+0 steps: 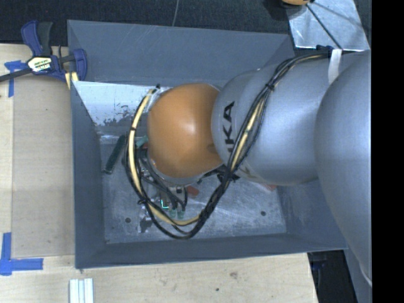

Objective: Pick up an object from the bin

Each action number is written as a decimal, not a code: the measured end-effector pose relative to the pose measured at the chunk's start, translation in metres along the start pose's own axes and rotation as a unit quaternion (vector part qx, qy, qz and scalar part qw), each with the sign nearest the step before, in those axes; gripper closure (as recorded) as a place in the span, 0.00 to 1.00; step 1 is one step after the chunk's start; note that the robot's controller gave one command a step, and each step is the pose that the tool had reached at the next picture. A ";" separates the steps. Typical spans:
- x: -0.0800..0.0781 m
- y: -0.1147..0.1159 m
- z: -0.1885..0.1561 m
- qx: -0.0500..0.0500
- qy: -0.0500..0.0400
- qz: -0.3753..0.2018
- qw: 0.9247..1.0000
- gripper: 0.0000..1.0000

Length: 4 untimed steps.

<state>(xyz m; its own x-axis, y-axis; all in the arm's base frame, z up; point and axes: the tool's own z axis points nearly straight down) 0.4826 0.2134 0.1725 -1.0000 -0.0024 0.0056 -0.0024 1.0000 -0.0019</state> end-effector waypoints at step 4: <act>-0.085 -0.057 0.091 -0.002 -0.008 -0.016 1.000 0.00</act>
Offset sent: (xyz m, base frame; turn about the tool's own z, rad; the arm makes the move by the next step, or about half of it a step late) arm 0.0647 -0.0468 -0.0760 -0.0369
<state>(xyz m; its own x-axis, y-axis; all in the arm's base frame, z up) 0.5672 0.1566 0.0807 -0.9993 -0.0350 -0.0103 -0.0350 0.9994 0.0026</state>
